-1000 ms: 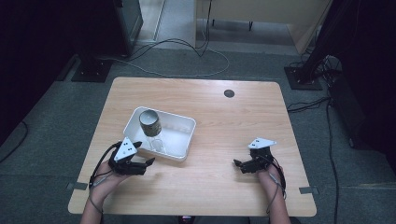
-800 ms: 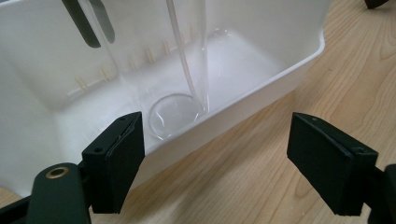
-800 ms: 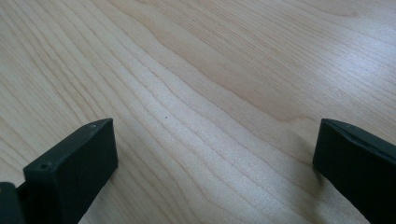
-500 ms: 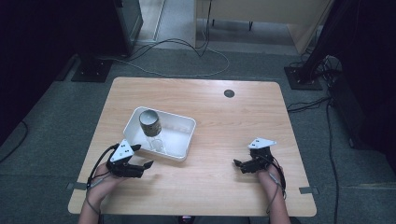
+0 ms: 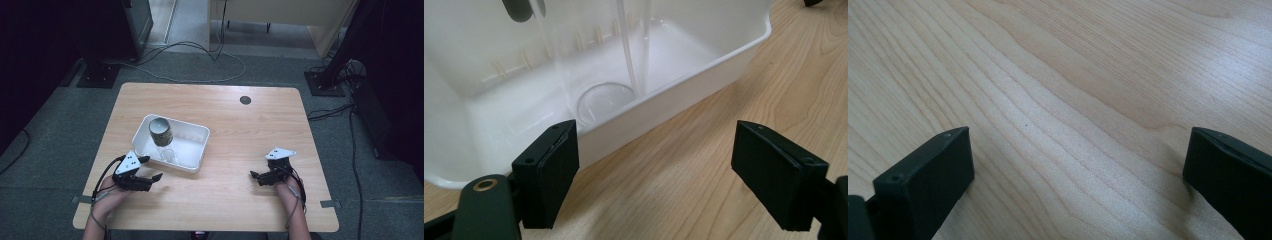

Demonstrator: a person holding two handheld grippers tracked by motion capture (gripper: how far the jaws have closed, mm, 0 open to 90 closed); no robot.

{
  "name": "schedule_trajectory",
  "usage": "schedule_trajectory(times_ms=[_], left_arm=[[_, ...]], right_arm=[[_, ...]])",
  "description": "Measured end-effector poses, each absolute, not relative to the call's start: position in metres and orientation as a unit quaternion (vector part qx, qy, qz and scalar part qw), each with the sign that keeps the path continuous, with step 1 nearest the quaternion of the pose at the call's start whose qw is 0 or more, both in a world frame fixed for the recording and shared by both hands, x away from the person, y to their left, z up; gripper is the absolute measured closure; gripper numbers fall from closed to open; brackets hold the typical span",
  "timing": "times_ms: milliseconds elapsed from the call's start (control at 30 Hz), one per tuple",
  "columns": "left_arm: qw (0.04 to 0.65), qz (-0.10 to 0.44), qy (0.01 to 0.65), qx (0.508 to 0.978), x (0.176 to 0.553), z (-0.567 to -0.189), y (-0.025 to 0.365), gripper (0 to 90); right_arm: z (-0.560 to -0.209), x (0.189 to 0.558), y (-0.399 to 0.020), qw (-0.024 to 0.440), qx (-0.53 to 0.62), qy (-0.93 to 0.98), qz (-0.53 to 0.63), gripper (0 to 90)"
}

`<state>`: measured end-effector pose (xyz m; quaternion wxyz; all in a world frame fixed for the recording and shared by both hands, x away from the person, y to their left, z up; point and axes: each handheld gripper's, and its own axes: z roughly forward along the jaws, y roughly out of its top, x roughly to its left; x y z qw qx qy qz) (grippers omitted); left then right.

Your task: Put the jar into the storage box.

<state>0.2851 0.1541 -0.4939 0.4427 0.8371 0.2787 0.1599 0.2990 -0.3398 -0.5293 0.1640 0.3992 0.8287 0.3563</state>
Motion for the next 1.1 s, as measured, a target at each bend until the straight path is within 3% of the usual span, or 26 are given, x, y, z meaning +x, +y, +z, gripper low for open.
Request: schedule_trajectory(times_ms=[1100], left_arm=[[0.403, 0.165, 0.298, 0.849, 0.288, -0.511, 0.169, 19.1]], right_arm=[[-0.529, 0.299, -0.340, 0.164, 0.399, 0.829, 0.356, 0.0]])
